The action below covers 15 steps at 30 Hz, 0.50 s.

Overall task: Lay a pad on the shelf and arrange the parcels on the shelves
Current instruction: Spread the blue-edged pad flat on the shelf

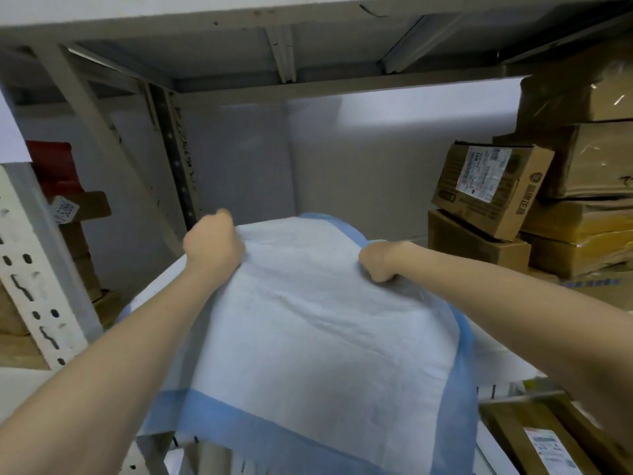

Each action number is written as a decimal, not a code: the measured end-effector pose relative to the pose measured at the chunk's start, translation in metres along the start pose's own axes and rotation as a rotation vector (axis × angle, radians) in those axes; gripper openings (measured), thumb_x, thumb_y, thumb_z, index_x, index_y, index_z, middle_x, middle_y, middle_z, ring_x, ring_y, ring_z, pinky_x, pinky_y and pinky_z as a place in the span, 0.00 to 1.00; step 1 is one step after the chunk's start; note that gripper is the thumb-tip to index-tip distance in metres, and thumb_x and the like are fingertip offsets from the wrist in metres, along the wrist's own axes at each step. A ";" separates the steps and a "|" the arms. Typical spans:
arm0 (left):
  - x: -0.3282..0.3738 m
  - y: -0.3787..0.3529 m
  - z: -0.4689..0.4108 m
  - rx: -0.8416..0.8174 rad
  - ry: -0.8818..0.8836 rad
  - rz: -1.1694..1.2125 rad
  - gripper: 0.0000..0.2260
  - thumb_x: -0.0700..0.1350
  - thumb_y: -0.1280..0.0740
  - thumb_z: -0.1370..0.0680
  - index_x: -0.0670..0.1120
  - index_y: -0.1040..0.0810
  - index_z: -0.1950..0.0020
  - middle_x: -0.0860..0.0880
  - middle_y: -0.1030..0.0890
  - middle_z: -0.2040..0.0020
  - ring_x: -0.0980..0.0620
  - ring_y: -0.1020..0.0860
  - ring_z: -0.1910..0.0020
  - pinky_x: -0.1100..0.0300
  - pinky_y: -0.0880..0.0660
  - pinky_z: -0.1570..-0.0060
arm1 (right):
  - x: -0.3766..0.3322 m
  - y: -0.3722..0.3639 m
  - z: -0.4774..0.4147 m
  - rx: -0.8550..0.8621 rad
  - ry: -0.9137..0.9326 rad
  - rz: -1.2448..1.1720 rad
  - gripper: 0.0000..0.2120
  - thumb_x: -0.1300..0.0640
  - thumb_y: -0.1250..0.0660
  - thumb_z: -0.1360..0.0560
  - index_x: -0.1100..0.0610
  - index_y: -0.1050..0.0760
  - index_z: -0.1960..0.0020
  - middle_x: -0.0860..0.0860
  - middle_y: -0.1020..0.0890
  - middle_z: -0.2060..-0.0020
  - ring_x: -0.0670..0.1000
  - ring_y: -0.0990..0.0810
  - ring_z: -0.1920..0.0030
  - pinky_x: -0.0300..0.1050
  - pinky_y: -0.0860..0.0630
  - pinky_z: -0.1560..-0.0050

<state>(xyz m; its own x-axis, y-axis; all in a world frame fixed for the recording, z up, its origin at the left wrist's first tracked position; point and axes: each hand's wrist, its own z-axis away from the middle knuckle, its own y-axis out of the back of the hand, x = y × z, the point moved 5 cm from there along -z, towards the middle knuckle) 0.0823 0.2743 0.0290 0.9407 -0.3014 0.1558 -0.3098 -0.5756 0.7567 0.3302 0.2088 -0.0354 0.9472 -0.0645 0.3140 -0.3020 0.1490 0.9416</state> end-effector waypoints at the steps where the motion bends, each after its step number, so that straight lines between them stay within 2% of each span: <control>1: 0.003 0.003 0.000 0.035 -0.024 -0.004 0.07 0.33 0.39 0.29 0.41 0.34 0.55 0.41 0.26 0.58 0.41 0.30 0.64 0.55 0.36 0.68 | 0.001 0.000 -0.003 0.009 0.005 0.007 0.05 0.65 0.41 0.25 0.62 0.26 0.54 0.56 0.24 0.61 0.57 0.26 0.57 0.47 0.26 0.55; 3: 0.008 0.006 -0.001 0.065 -0.045 -0.050 0.08 0.31 0.38 0.29 0.40 0.32 0.53 0.41 0.27 0.58 0.43 0.32 0.67 0.57 0.39 0.71 | 0.001 -0.001 -0.004 0.015 -0.006 0.012 0.04 0.65 0.40 0.25 0.62 0.28 0.58 0.54 0.27 0.65 0.57 0.26 0.58 0.48 0.27 0.58; 5: 0.009 0.008 -0.001 0.069 -0.050 -0.117 0.11 0.30 0.37 0.30 0.38 0.30 0.49 0.40 0.25 0.56 0.43 0.30 0.67 0.57 0.38 0.71 | 0.001 0.001 -0.003 0.035 -0.034 0.020 0.07 0.66 0.41 0.25 0.63 0.25 0.51 0.57 0.23 0.58 0.58 0.24 0.56 0.48 0.27 0.57; 8: 0.006 0.006 -0.003 0.072 -0.052 -0.215 0.16 0.30 0.35 0.31 0.37 0.30 0.44 0.39 0.25 0.51 0.41 0.25 0.64 0.60 0.39 0.72 | 0.005 0.030 -0.007 0.264 -0.153 -0.024 0.16 0.69 0.42 0.23 0.65 0.26 0.37 0.60 0.23 0.39 0.62 0.23 0.41 0.51 0.26 0.47; 10: 0.002 -0.001 -0.003 0.062 -0.013 -0.226 0.21 0.31 0.33 0.31 0.37 0.32 0.39 0.37 0.28 0.45 0.40 0.23 0.61 0.58 0.35 0.70 | 0.015 0.059 -0.011 0.431 -0.278 -0.143 0.17 0.70 0.45 0.22 0.66 0.28 0.35 0.62 0.24 0.37 0.62 0.25 0.37 0.53 0.27 0.42; 11: 0.001 -0.006 -0.003 0.031 0.012 -0.191 0.24 0.32 0.33 0.31 0.37 0.35 0.36 0.36 0.31 0.41 0.38 0.23 0.57 0.54 0.31 0.65 | 0.022 0.072 -0.014 0.494 -0.330 -0.208 0.17 0.71 0.46 0.22 0.66 0.29 0.35 0.62 0.24 0.37 0.63 0.24 0.37 0.54 0.27 0.42; 13: -0.004 -0.024 -0.004 -0.157 0.072 -0.102 0.32 0.38 0.32 0.28 0.41 0.44 0.29 0.36 0.40 0.31 0.35 0.27 0.44 0.48 0.28 0.49 | 0.031 0.080 -0.020 0.535 -0.369 -0.284 0.17 0.71 0.47 0.22 0.67 0.33 0.33 0.64 0.24 0.37 0.64 0.24 0.37 0.55 0.27 0.42; 15: -0.004 -0.044 0.001 -0.516 0.066 -0.053 0.36 0.47 0.34 0.24 0.45 0.52 0.24 0.39 0.46 0.25 0.37 0.33 0.33 0.50 0.33 0.38 | 0.028 0.072 -0.023 0.433 -0.325 -0.273 0.19 0.68 0.45 0.22 0.67 0.36 0.32 0.64 0.27 0.35 0.64 0.26 0.35 0.56 0.28 0.38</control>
<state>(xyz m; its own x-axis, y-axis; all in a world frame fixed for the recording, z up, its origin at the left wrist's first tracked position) 0.0922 0.2999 -0.0057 0.9651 -0.2237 0.1365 -0.1693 -0.1345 0.9764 0.3372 0.2406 0.0379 0.9359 -0.3520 0.0114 -0.1340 -0.3261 0.9358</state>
